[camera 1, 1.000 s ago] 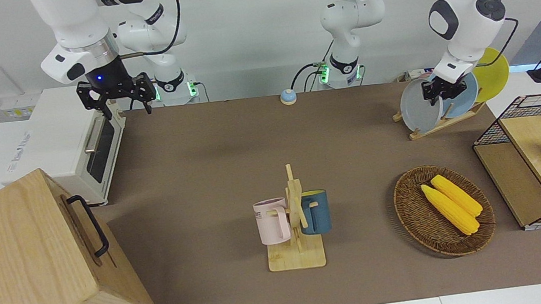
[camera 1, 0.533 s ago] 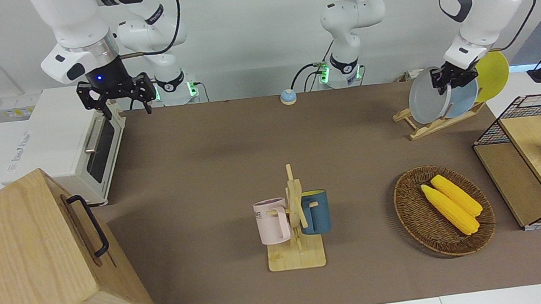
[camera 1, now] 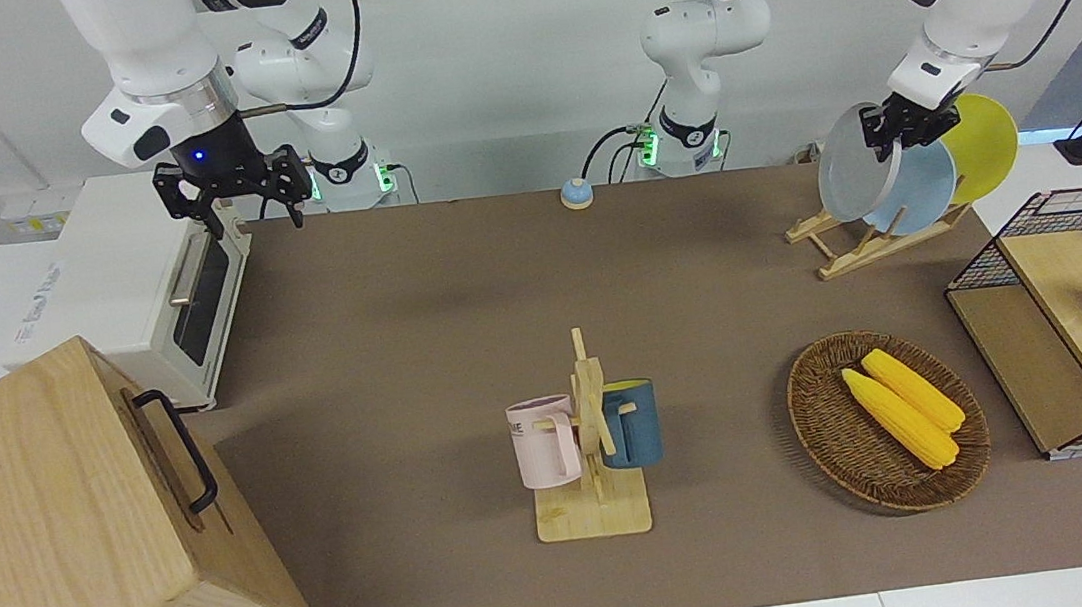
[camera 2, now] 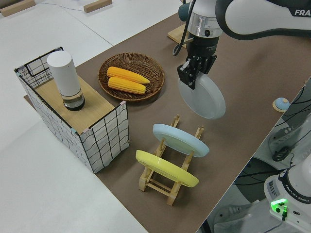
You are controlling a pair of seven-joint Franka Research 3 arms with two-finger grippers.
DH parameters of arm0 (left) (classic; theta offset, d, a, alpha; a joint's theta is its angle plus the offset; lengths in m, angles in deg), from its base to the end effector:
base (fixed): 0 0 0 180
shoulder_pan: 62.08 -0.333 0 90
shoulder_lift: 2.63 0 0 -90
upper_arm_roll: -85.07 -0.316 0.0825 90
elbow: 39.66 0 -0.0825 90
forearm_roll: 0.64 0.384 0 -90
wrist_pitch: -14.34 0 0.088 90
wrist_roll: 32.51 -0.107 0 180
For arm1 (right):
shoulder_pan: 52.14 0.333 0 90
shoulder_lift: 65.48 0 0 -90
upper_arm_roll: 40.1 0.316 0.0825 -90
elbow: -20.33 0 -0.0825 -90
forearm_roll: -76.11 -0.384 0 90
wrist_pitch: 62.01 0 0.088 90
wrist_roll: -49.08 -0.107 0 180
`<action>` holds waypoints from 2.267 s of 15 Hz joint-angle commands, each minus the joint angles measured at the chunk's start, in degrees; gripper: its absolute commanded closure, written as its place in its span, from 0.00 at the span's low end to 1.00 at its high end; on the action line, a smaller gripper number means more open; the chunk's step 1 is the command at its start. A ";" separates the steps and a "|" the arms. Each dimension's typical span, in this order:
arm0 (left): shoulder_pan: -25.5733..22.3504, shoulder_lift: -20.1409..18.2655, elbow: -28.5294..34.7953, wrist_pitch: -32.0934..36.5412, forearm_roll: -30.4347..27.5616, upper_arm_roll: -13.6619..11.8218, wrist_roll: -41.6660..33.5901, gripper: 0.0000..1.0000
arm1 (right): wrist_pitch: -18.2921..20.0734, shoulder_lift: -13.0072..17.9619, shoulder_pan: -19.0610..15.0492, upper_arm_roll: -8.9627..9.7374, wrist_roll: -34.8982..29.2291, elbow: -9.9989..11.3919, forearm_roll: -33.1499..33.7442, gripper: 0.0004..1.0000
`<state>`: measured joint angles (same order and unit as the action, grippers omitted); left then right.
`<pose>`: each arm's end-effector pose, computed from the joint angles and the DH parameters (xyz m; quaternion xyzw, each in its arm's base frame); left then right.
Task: Pick gray plate from low plate rack and place it on table with left arm
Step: 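Lift the gray plate up out of the rack with the left gripper, then carry the gray plate away from the rack toward the table center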
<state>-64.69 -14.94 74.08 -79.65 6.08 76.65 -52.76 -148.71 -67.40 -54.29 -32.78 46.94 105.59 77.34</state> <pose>0.4680 0.1084 0.5457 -0.9928 0.0907 0.0747 0.0233 0.5576 0.0467 0.6398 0.9996 0.0258 -0.0035 0.0088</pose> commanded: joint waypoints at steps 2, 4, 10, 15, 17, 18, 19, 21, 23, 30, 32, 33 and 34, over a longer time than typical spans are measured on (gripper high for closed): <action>0.33 0.00 -1.33 5.56 -5.64 1.04 1.71 1.00 | 0.92 -0.55 -1.29 1.21 -0.76 -1.23 0.18 0.02; 0.33 0.26 -1.24 7.32 -9.25 0.96 1.79 1.00 | 0.92 -0.55 -1.29 1.21 -0.76 -1.23 0.18 0.02; -0.46 3.51 -0.71 8.20 -18.85 0.34 2.23 1.00 | 0.92 -0.55 -1.29 1.21 -0.76 -1.15 0.18 0.02; -0.64 4.66 -0.28 7.94 -21.66 -0.01 2.06 1.00 | 0.92 -0.55 -1.29 1.21 -0.76 -1.23 0.18 0.02; -0.73 5.18 1.30 7.24 -23.76 -0.01 1.44 1.00 | 0.92 -0.55 -1.29 1.21 -0.76 -1.23 0.18 0.02; -0.73 5.54 2.18 6.98 -25.08 -0.10 0.83 1.00 | 0.92 -0.55 -1.29 1.21 -0.76 -1.23 0.18 0.02; -0.90 5.97 2.88 6.54 -26.40 -0.19 -0.30 1.00 | 0.92 -0.55 -1.29 1.21 -0.76 -1.15 0.18 0.02; -1.25 6.68 5.25 4.18 -28.34 -0.45 -3.03 1.00 | 0.92 -0.55 -1.29 1.21 -0.76 -1.23 0.18 0.02; -1.17 7.21 8.07 0.57 -30.27 -0.45 -5.84 1.00 | 0.92 -0.55 -1.29 1.21 -0.76 -1.23 0.18 0.02; -0.29 8.70 12.29 -6.12 -33.09 -0.36 -8.23 1.00 | 0.92 -0.55 -1.29 1.21 -0.76 -1.23 0.18 0.02; -0.20 9.23 13.08 -8.39 -33.18 0.34 -8.66 1.00 | 0.92 -0.55 -1.29 1.21 -0.76 -1.15 0.18 0.02; -0.20 9.32 14.04 -9.63 -33.53 0.51 -9.80 1.00 | 0.92 -0.55 -1.29 1.21 -0.76 -1.15 0.18 0.02; -0.29 9.32 14.84 -10.68 -34.40 0.43 -10.68 1.00 | 0.92 -0.55 -1.29 1.21 -0.76 -1.15 0.18 0.02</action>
<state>-65.40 -5.61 86.08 -86.43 -26.00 77.05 -60.56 -148.71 -67.40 -54.29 -32.77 46.94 105.59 77.34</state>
